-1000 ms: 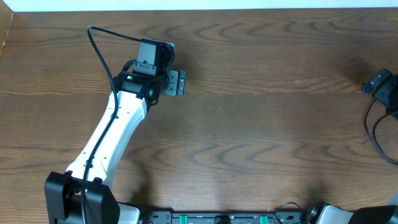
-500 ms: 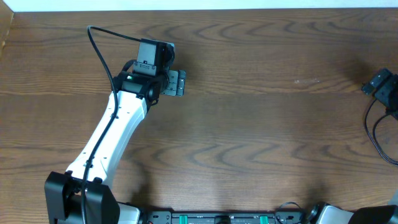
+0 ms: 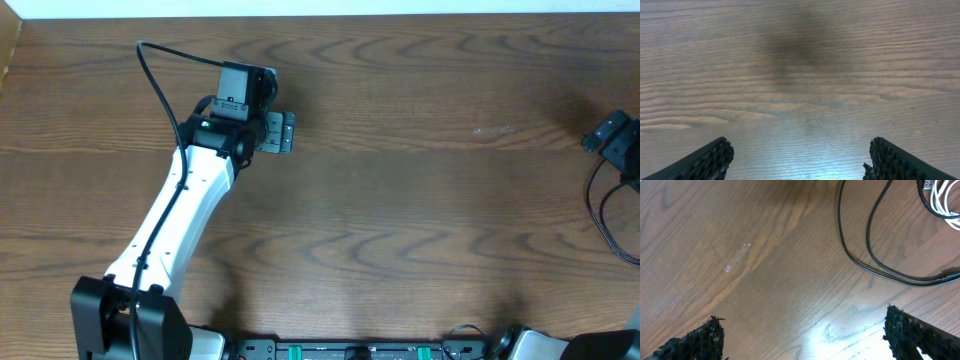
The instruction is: Untangle cables
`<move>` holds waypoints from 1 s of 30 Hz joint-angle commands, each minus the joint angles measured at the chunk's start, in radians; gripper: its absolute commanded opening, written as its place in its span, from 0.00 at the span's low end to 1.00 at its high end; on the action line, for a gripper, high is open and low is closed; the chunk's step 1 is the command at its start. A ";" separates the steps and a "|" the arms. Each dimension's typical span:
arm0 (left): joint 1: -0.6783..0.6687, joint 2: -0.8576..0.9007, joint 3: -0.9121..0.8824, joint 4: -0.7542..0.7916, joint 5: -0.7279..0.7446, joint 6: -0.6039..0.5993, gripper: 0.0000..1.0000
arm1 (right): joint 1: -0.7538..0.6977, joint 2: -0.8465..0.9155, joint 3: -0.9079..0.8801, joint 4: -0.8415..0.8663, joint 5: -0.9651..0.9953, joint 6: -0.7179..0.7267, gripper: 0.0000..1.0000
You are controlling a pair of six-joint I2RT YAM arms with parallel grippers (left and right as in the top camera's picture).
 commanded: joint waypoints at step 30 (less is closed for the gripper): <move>0.030 -0.346 -0.201 0.232 -0.018 0.007 0.88 | 0.006 -0.005 0.014 -0.001 -0.002 0.003 0.99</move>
